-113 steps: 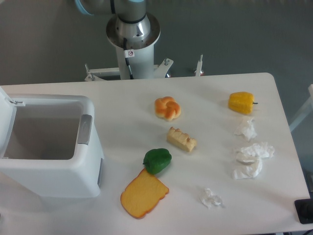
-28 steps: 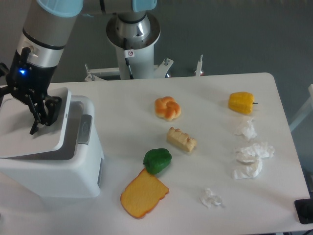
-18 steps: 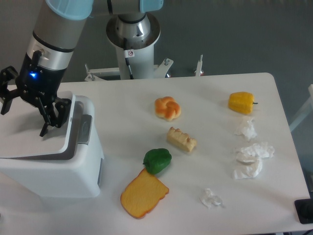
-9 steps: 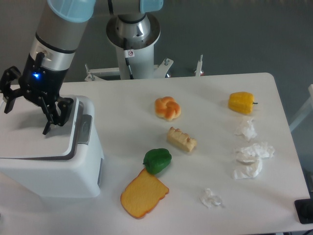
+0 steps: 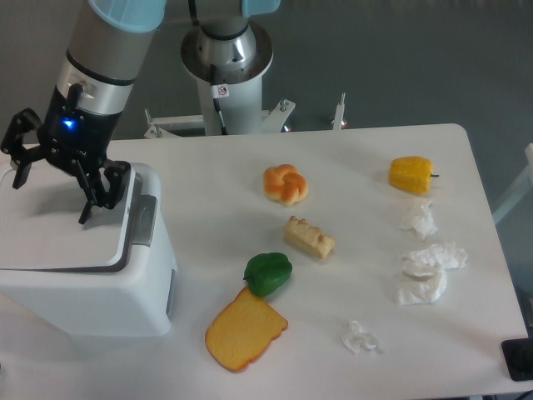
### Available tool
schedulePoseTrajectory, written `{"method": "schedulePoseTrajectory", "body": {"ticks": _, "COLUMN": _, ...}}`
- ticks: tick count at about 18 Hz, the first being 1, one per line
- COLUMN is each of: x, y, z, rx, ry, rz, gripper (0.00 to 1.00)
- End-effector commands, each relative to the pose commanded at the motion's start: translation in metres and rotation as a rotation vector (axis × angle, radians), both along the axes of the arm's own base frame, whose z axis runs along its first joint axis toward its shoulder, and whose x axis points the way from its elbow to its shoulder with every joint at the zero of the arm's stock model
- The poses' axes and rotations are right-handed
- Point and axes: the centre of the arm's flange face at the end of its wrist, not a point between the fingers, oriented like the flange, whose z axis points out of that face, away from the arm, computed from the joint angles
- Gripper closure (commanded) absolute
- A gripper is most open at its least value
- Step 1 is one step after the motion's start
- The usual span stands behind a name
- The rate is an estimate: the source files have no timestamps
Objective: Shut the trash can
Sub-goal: 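Press the lid down onto the can rim with the gripper, then hold the gripper on the closed lid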
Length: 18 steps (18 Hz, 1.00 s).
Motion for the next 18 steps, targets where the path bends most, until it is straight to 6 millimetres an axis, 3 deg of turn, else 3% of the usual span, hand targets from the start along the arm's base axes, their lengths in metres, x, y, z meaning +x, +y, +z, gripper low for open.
{"method": "schedulePoseTrajectory", "body": {"ticks": 18, "x": -0.0041, "y": 0.0037, "z": -0.0034, "rx": -0.012, "ry": 0.027, "rz": 0.0, "gripper": 0.0}}
